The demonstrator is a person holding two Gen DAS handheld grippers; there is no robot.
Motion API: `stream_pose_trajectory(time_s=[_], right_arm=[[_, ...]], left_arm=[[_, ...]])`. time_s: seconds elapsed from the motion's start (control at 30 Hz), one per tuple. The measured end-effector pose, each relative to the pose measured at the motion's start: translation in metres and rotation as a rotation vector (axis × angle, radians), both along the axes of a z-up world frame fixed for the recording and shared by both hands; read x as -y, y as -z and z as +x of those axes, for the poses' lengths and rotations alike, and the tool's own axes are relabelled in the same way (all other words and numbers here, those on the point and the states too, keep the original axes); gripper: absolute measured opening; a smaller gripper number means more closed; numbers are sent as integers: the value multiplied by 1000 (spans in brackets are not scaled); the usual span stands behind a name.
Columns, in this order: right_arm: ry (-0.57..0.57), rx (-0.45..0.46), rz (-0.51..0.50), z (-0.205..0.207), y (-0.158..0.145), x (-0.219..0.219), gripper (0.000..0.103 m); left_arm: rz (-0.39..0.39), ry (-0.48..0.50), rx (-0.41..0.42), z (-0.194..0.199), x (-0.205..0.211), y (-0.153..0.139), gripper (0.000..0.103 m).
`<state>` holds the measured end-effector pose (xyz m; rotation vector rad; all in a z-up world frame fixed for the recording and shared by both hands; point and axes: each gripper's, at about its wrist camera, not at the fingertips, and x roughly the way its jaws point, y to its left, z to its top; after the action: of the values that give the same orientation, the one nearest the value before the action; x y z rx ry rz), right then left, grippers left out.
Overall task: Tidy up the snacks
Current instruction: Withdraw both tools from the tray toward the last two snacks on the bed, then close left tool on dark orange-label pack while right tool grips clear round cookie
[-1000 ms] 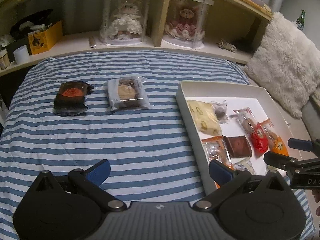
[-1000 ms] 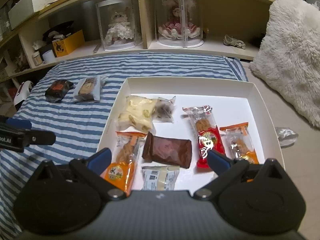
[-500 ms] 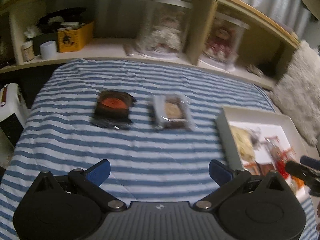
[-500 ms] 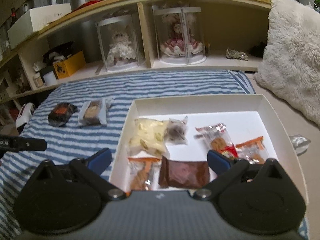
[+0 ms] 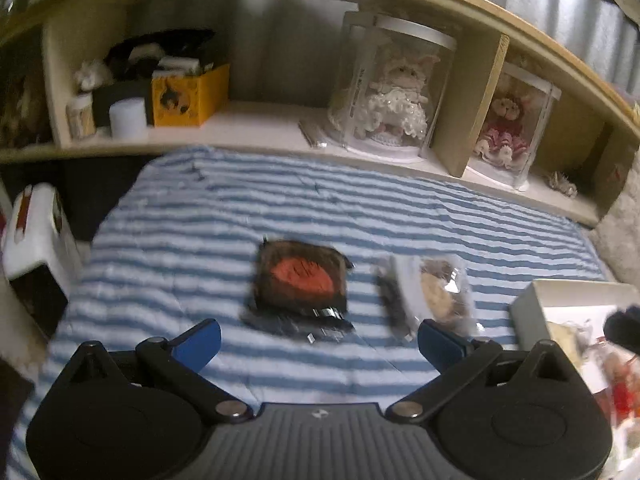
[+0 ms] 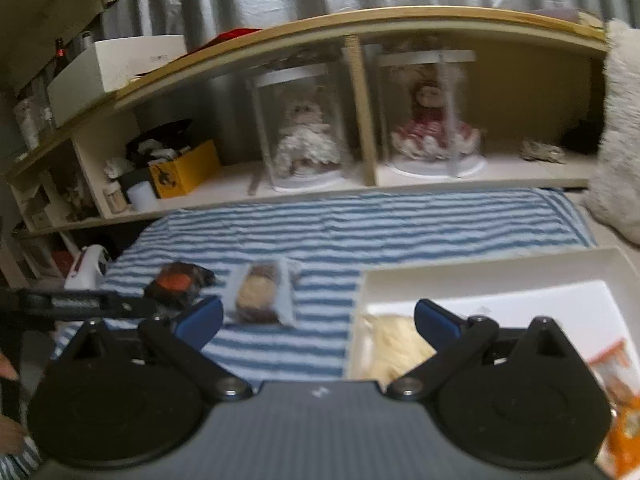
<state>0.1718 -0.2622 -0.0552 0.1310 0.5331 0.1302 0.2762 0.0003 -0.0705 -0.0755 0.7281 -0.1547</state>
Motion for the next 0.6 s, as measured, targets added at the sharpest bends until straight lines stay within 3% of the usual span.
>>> stream_pose_trajectory(time_s=[0.27, 0.43, 0.6], right_arm=[[-38, -78, 93, 64, -3, -30, 103], [-72, -187, 71, 107, 1, -56, 102], [-43, -284, 10, 146, 14, -82, 101]], left_arm=[[2, 23, -15, 44, 10, 8, 103], [78, 32, -31, 59, 18, 28, 103], [81, 30, -41, 72, 13, 39, 97]])
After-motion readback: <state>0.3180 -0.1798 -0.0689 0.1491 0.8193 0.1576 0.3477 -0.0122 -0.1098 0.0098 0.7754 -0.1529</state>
